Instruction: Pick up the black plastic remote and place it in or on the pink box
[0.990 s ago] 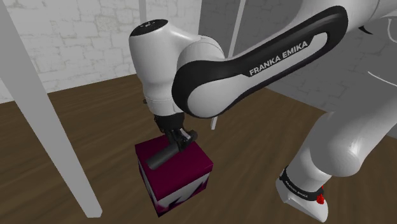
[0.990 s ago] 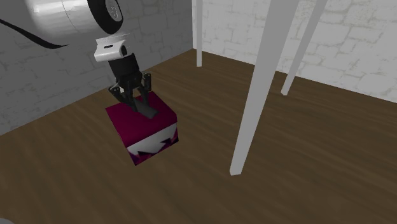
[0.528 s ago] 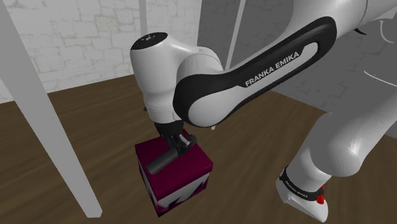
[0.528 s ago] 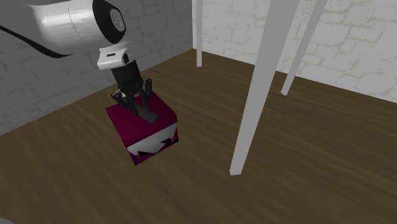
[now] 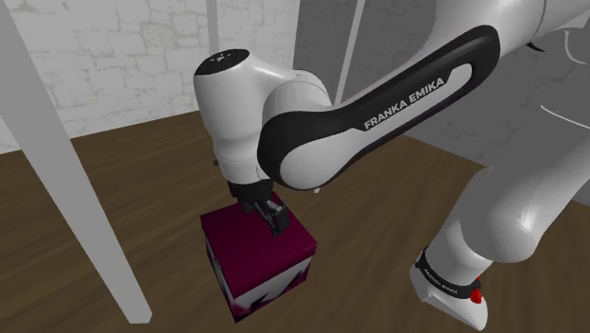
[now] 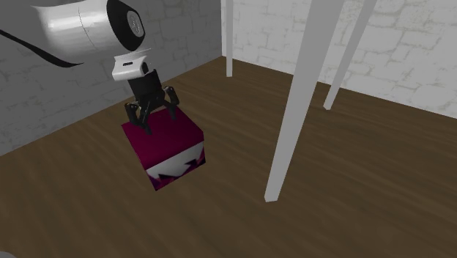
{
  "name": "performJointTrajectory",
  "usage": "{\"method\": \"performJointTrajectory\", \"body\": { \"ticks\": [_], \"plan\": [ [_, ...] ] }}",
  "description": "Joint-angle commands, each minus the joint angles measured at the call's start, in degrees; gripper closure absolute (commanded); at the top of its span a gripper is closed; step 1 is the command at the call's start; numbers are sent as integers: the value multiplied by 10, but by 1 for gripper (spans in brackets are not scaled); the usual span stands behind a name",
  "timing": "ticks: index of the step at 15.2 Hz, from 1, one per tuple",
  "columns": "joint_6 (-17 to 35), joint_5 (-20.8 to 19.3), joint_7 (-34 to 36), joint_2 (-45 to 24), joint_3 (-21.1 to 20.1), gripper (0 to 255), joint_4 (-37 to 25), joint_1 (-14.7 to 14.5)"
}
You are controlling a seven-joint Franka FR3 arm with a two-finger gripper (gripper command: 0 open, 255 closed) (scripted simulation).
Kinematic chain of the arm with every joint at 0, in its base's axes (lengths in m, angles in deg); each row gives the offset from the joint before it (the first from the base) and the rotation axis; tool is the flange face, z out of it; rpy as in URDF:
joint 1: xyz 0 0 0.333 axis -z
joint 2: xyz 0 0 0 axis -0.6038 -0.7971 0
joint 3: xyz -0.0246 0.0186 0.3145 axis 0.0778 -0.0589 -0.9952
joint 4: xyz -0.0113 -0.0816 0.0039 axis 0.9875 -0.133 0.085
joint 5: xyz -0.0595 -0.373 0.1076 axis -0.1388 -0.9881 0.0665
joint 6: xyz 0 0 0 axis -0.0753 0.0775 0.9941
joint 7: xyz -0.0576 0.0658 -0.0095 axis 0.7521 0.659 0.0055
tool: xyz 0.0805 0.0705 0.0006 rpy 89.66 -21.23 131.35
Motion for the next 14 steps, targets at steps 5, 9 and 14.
{"method": "performJointTrajectory", "body": {
  "ticks": [5, 9, 14],
  "plan": [
    [-57, 15, -11, 17, 0, 0, -45, -3],
    [-73, 17, -13, 20, 0, 0, -58, -3],
    [-72, 17, -13, 20, 0, 0, -57, -3]
  ]
}}
